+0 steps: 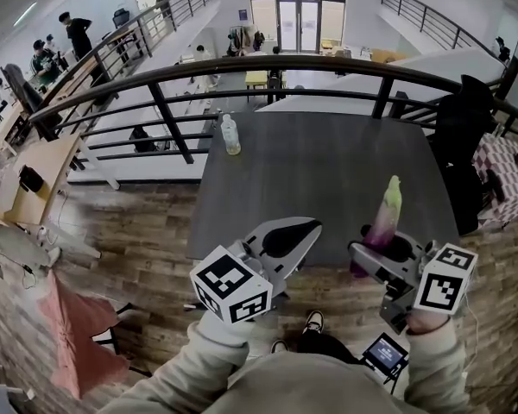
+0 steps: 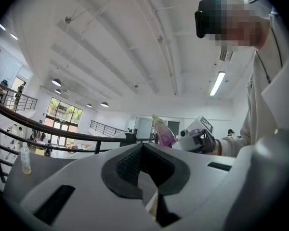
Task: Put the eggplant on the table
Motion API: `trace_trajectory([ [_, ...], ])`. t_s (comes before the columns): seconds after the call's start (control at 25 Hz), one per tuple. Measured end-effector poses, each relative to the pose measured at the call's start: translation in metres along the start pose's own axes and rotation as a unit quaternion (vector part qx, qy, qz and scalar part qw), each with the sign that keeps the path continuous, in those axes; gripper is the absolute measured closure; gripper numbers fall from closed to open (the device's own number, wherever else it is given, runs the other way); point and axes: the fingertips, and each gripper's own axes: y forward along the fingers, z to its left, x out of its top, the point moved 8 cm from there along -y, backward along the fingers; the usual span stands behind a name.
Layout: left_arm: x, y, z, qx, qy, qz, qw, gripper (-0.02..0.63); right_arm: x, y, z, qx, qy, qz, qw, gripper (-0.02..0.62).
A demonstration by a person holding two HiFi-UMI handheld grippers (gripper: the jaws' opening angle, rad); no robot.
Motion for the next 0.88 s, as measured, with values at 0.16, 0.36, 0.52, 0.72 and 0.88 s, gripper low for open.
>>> trace_trajectory([
  [0.16,0.004,0.028,0.017,0.001,0.000,-0.001,1.0000,0.600,0.017,0.002,-0.028,0.003,0.003,0.000,1.000,0.359],
  [0.36,0.010,0.079,0.030,-0.009,-0.012,-0.007,0.9999,0.600,0.046,-0.005,-0.069,0.007,0.004,-0.006,1.000,0.360],
  [0.52,0.012,0.115,0.039,-0.009,-0.003,0.001,1.0000,0.600,0.061,-0.012,-0.100,0.012,0.003,-0.010,1.000,0.359],
  [0.72,0.011,0.136,0.052,0.013,0.005,0.011,0.9998,0.600,0.069,-0.014,-0.136,0.022,0.019,-0.014,0.999,0.359],
  [0.88,0.007,0.141,0.056,0.039,0.002,0.019,0.9991,0.600,0.073,-0.008,-0.152,0.045,0.027,-0.001,0.999,0.359],
])
